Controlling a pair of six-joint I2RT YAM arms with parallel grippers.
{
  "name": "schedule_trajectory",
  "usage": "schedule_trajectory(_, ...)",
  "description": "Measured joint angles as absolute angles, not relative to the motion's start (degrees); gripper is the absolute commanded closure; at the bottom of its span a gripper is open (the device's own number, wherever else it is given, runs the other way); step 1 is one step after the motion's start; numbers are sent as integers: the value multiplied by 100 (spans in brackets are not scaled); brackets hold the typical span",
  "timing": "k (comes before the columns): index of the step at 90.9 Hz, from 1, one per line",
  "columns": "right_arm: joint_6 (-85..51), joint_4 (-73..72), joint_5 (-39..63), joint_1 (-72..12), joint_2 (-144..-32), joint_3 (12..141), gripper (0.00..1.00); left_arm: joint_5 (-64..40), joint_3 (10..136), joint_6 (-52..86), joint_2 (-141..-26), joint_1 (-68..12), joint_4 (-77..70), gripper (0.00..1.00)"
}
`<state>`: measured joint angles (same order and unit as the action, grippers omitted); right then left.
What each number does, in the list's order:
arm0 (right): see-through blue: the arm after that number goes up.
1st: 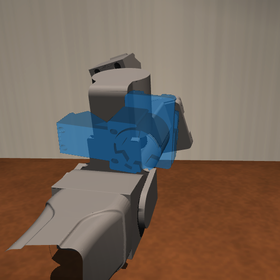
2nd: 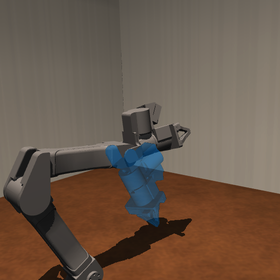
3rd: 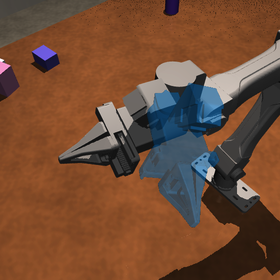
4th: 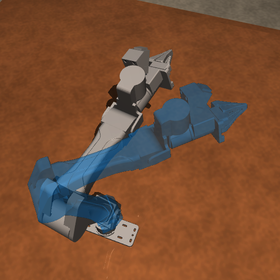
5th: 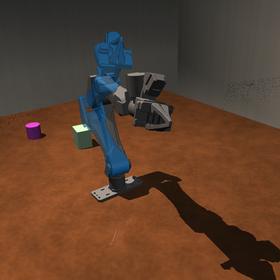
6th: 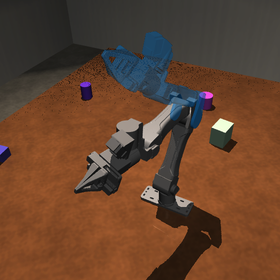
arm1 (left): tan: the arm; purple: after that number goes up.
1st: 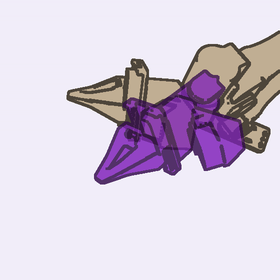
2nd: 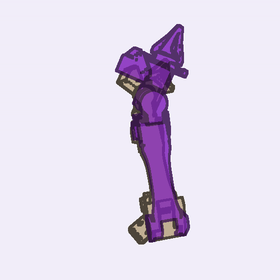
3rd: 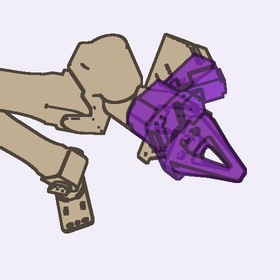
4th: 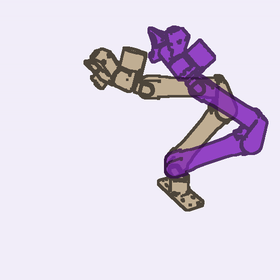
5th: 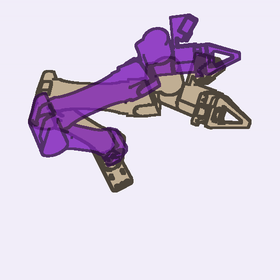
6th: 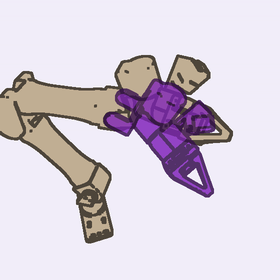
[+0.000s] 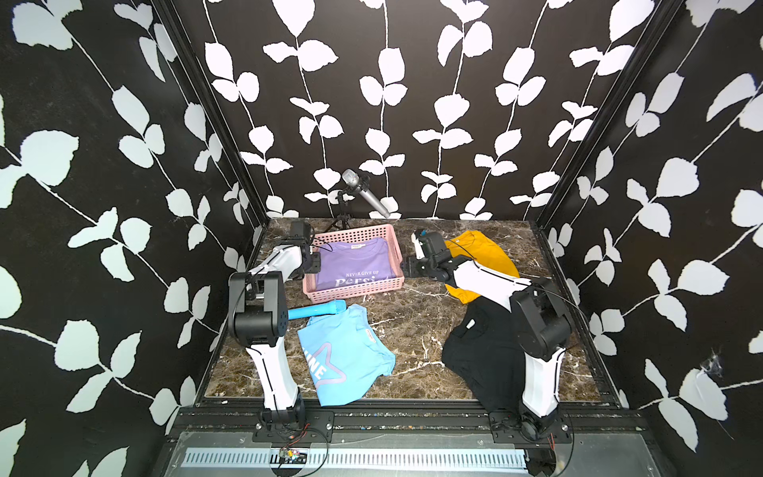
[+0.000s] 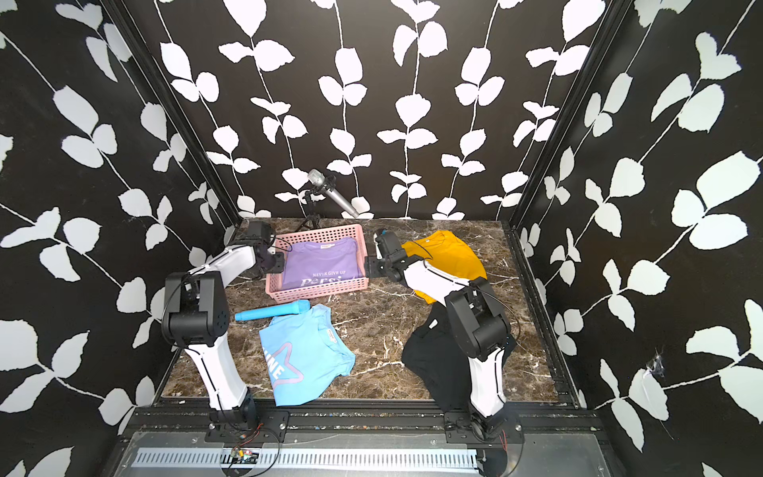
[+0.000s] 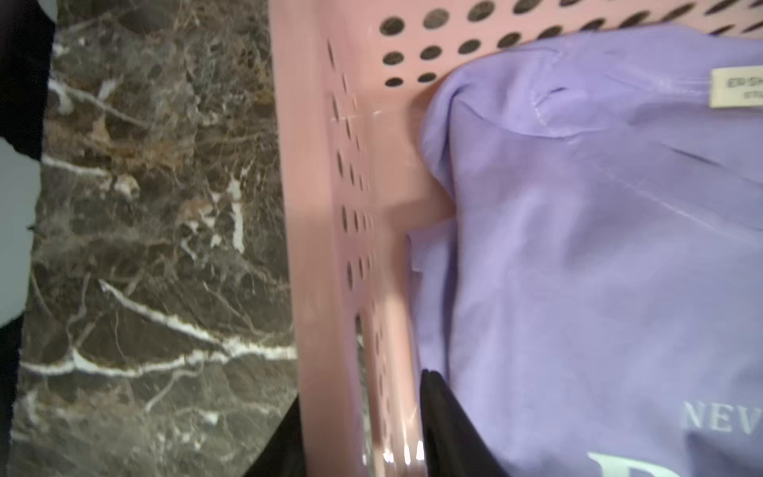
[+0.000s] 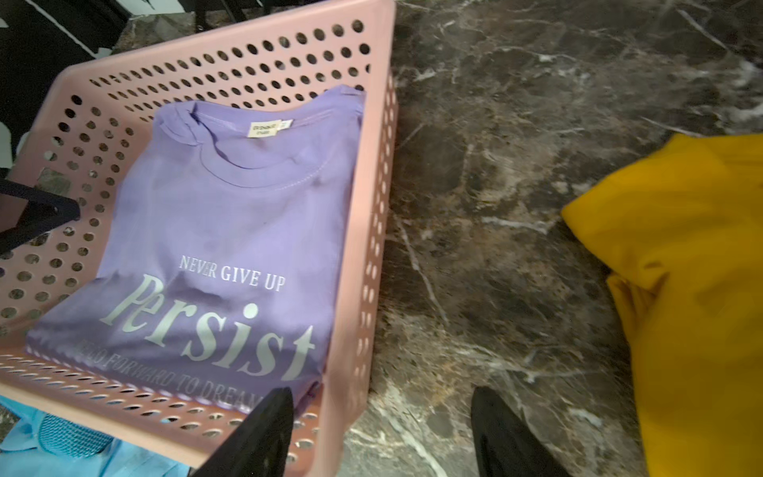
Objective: Put the folded t-shirts into the basket
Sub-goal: Adjust the bin at the center of the board, then adjust the T-shirt at the center of the board.
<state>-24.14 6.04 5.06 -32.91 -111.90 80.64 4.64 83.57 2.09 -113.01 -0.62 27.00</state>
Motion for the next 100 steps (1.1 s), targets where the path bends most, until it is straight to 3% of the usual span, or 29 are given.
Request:
schedule_trajectory(25, -2377, 622, 515, -3218, -10833, 7596, 29, 169, 9174, 126, -11896, -309, 2714, 64)
schedule_trajectory(59, -1852, 1295, 427, -3634, -9745, 7100, 29, 43, 9511, 473, -11939, -698, 2895, 49)
schedule_trajectory(83, -1809, 1485, 672, -5131, -9590, 6694, 33, 390, 8416, 670, -10079, -687, 2630, 42)
schedule_trajectory(100, -2106, 1164, 1288, -6248, -10224, 6659, 44, 226, 7491, 827, -8687, -681, 2091, 35)
